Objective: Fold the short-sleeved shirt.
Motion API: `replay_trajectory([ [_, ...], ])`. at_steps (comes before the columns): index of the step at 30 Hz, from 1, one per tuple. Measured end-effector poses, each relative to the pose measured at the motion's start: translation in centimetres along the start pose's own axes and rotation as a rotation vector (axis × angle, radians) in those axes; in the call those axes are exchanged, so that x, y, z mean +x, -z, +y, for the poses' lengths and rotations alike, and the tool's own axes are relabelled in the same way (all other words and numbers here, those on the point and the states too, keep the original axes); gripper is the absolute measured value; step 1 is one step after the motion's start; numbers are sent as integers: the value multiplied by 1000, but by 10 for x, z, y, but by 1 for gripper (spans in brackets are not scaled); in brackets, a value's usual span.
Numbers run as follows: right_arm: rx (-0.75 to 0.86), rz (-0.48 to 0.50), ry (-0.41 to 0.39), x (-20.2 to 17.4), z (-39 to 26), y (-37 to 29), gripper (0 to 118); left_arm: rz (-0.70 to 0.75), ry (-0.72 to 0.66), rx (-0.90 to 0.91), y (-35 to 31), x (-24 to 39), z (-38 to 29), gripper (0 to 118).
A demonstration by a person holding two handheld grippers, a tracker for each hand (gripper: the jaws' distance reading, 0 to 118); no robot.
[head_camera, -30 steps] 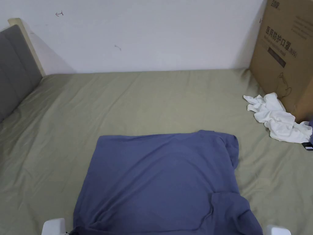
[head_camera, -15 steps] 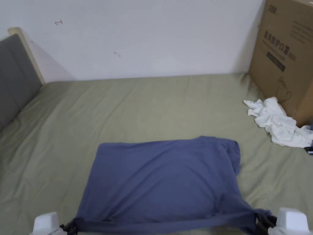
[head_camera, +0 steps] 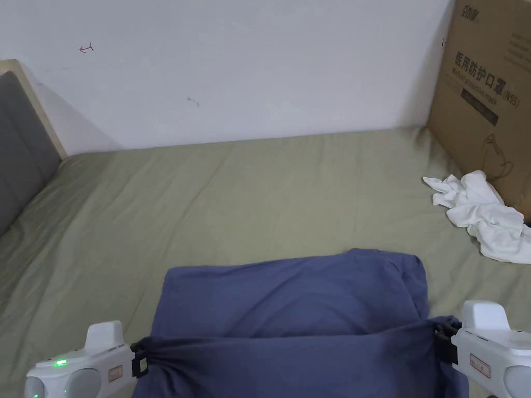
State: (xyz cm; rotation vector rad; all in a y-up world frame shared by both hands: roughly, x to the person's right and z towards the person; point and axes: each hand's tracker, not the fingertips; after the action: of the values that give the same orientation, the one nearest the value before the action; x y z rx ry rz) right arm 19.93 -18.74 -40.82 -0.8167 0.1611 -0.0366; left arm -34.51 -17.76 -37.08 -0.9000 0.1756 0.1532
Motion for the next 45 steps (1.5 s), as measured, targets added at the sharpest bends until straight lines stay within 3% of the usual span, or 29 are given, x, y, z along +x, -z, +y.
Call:
replay_trajectory([
  [8,-176,-46,95,-2,-17,75,9,49,52,-142,75,7,-16,4],
  [10,-196,-51,155,-17,-22,68,9,49,44,-111,69,8,-19,4],
  [13,-160,-57,147,-28,-19,52,9,44,33,-115,60,7,-15,6],
  [16,-121,-58,103,-42,-11,29,11,53,8,-121,48,6,-9,36],
  [17,-84,-61,98,-37,-5,20,19,33,-15,-105,39,6,-7,60],
  [19,-5,-54,107,-43,2,-4,52,2,-57,-45,16,8,-3,89],
  [20,40,-43,106,-47,7,-20,79,-2,-79,4,-1,11,-2,100],
  [21,94,-29,95,-42,12,-33,94,-27,-92,57,-18,13,1,101],
  [22,144,-20,81,-45,17,-48,99,-44,-104,102,-33,14,2,101],
  [28,410,-42,-38,-55,32,-140,100,-37,-81,405,-133,37,-1,101],
  [32,544,-99,-107,-60,25,-178,100,26,-20,555,-176,56,-17,100],
  [34,577,-137,-142,-70,18,-190,99,62,-3,604,-187,63,-27,94],
  [36,599,-161,-161,-74,10,-197,92,62,14,642,-191,68,-36,76],
  [38,616,-174,-157,-76,2,-200,77,70,27,659,-194,73,-45,54],
  [40,627,-174,-155,-77,-2,-204,72,68,29,661,-195,75,-50,49],
  [41,634,-173,-150,-88,-4,-213,49,55,30,659,-196,75,-52,26],
  [43,650,-177,-140,-91,-6,-215,4,26,19,660,-196,74,-57,2],
  [45,648,-151,-139,-90,-4,-216,1,14,12,656,-196,74,-58,0],
])
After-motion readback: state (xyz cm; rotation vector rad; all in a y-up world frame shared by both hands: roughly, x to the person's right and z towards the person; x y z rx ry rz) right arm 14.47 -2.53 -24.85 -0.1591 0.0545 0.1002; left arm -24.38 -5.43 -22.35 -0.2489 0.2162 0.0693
